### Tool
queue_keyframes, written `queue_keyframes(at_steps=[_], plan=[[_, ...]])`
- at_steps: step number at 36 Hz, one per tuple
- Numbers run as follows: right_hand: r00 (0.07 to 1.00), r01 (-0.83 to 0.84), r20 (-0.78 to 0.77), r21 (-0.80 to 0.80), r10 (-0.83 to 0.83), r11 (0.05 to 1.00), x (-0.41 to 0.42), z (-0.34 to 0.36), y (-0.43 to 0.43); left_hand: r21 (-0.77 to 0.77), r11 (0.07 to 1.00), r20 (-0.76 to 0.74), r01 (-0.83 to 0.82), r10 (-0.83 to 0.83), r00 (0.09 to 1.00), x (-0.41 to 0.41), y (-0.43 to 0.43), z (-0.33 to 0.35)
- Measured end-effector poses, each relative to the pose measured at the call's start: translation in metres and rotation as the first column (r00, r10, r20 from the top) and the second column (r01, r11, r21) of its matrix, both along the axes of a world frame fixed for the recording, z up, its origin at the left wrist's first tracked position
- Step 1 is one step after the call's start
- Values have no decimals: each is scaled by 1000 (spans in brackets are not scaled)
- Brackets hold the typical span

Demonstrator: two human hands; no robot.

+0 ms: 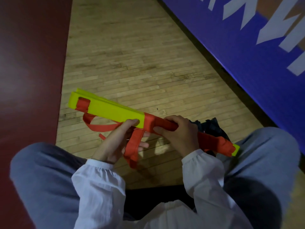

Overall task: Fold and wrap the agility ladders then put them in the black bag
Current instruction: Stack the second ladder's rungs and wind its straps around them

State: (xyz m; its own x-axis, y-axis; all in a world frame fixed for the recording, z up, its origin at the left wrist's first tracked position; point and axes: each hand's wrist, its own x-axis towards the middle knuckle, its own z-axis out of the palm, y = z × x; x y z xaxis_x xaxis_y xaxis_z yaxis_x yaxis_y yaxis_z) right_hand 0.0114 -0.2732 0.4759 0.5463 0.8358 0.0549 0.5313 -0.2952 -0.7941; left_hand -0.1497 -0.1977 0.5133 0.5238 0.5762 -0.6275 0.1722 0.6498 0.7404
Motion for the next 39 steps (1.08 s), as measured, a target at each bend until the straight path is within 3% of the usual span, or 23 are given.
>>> queue_keyframes(at_steps=[8,14,22,30,33,39], plan=[[997,64,46,30,-65,997,-3,-3,0,64,998,-45,4,-1,999,3,0,1],[987,48,152,-6,-47,999,-11,-4,3,157,980,-99,-126,142,985,8,0,-2],[993,0,114,31,-3,1000,-15,-7,4,255,932,-175,-256,305,936,13,-5,1],[969,-248,-55,-119,243,961,-1,-7,3,338,928,-205,-157,235,950,6,-10,2],[953,-289,-142,-156,268,945,-1,-6,3,345,932,-196,-112,188,962,6,-11,1],[957,-284,-142,-261,254,923,3,-5,2,357,932,-193,-60,137,972,4,-10,-2]])
